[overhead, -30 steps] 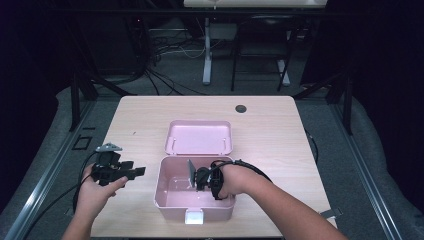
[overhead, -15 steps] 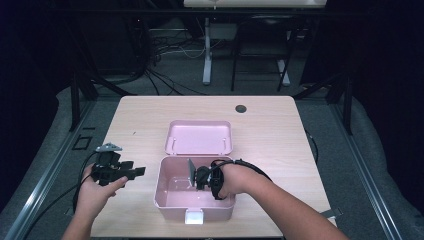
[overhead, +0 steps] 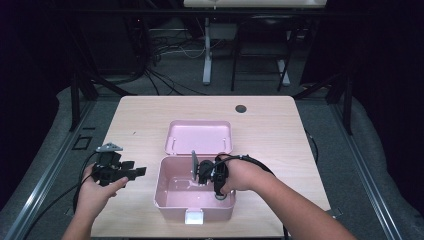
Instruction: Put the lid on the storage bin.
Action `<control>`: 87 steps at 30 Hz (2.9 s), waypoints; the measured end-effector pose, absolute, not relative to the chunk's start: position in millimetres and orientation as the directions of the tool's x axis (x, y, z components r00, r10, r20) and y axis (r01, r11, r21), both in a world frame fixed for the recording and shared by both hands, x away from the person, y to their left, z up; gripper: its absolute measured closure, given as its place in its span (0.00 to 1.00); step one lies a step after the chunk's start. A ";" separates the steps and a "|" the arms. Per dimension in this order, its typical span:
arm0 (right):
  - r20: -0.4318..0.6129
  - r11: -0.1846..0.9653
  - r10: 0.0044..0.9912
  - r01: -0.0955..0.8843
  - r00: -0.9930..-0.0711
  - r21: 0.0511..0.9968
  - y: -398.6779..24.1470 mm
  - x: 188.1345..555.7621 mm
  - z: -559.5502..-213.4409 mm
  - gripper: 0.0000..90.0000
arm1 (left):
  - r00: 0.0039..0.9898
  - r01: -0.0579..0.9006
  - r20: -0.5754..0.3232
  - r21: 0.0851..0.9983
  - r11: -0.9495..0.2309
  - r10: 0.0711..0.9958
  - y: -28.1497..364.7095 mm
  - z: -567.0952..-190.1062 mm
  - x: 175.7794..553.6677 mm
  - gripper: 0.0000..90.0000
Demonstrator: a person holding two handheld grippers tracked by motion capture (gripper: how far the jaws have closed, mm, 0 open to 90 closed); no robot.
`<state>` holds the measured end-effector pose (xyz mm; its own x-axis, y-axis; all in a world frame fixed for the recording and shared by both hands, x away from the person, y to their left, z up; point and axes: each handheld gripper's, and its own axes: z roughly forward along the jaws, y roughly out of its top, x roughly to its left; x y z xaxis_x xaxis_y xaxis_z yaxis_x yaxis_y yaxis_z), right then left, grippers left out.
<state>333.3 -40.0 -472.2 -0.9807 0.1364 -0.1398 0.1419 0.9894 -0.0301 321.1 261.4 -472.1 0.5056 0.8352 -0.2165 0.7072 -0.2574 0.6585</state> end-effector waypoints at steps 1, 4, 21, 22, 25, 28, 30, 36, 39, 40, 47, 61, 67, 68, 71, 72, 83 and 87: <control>-0.136 0.990 0.140 0.143 -0.981 -0.015 -40.4 333.1 -469.8 0.54 | 0.511 0.705 -0.212 0.658 -0.265 0.833 261.2 -471.7 321.1 0.46; -0.136 0.988 0.150 0.151 -0.979 0.001 -40.2 333.1 -464.9 0.54 | 0.516 0.702 -0.215 0.661 -0.266 0.829 258.7 -470.6 320.1 0.46; -0.135 0.971 0.229 0.217 -0.964 0.099 -45.3 333.8 -444.7 0.51 | 0.555 0.678 -0.219 0.678 -0.284 0.803 250.9 -463.2 315.4 0.48; -0.135 0.970 0.234 0.221 -0.963 0.102 -45.9 333.8 -443.9 0.51 | 0.557 0.677 -0.220 0.679 -0.284 0.801 250.2 -462.7 314.9 0.48; -0.137 0.964 0.252 0.235 -0.958 0.127 -48.3 334.5 -440.9 0.52 | 0.566 0.673 -0.222 0.680 -0.289 0.794 247.5 -460.8 313.2 0.48; -0.136 0.955 0.275 0.255 -0.952 0.150 -50.7 334.8 -437.6 0.52 | 0.577 0.665 -0.218 0.685 -0.297 0.787 244.9 -458.7 311.6 0.49; -0.139 0.952 0.283 0.261 -0.949 0.161 -52.0 335.1 -435.7 0.52 | 0.579 0.663 -0.216 0.686 -0.300 0.786 243.4 -458.1 310.8 0.49; -0.145 0.924 0.346 0.310 -0.927 0.224 -58.4 335.8 -428.7 0.54 | 0.605 0.643 -0.203 0.695 -0.322 0.770 237.3 -455.7 308.9 0.52; -0.147 0.913 0.372 0.333 -0.917 0.236 -60.8 336.9 -426.1 0.55 | 0.619 0.636 -0.200 0.695 -0.335 0.760 235.0 -455.3 308.4 0.52; -0.144 0.906 0.385 0.343 -0.912 0.247 -61.9 337.6 -425.0 0.56 | 0.627 0.627 -0.191 0.699 -0.344 0.755 234.0 -455.1 308.7 0.53; -0.149 0.869 0.444 0.384 -0.884 0.313 -68.5 340.4 -418.6 0.59 | 0.659 0.581 -0.140 0.718 -0.382 0.739 225.0 -454.1 307.1 0.52; -0.106 0.757 0.581 0.488 -0.807 0.434 -87.0 351.4 -415.2 0.61 | 0.678 0.577 -0.117 0.697 -0.427 0.725 213.8 -459.3 305.6 0.50; -0.103 0.752 0.594 0.505 -0.798 0.424 -91.6 356.1 -413.3 0.55 | 0.680 0.576 -0.109 0.692 -0.436 0.725 210.8 -460.7 305.3 0.50; -0.098 0.747 0.598 0.509 -0.796 0.427 -91.9 356.7 -413.2 0.53 | 0.678 0.580 -0.112 0.688 -0.436 0.726 210.4 -460.9 305.5 0.50; -0.068 0.732 0.603 0.518 -0.795 0.443 -94.2 360.2 -413.1 0.50 | 0.674 0.583 -0.105 0.683 -0.440 0.731 209.6 -461.2 305.5 0.49; -0.056 0.729 0.603 0.521 -0.796 0.444 -95.3 361.6 -413.5 0.50 | 0.673 0.584 -0.104 0.683 -0.439 0.733 209.5 -461.2 305.6 0.49; -0.012 0.659 0.669 0.585 -0.743 0.472 -107.3 373.1 -418.0 0.49 | 0.680 0.595 -0.123 0.668 -0.446 0.723 209.2 -461.7 304.5 0.53; -0.029 0.633 0.694 0.590 -0.720 0.501 -110.4 376.4 -417.3 0.53 | 0.685 0.584 -0.114 0.676 -0.449 0.720 207.9 -461.5 303.6 0.57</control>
<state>376.4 -110.4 -417.3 -0.7196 0.6938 -0.0287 0.5904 0.6331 0.5005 303.6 207.9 -461.5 0.6849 0.7197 -0.1141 0.5842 -0.4488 0.6763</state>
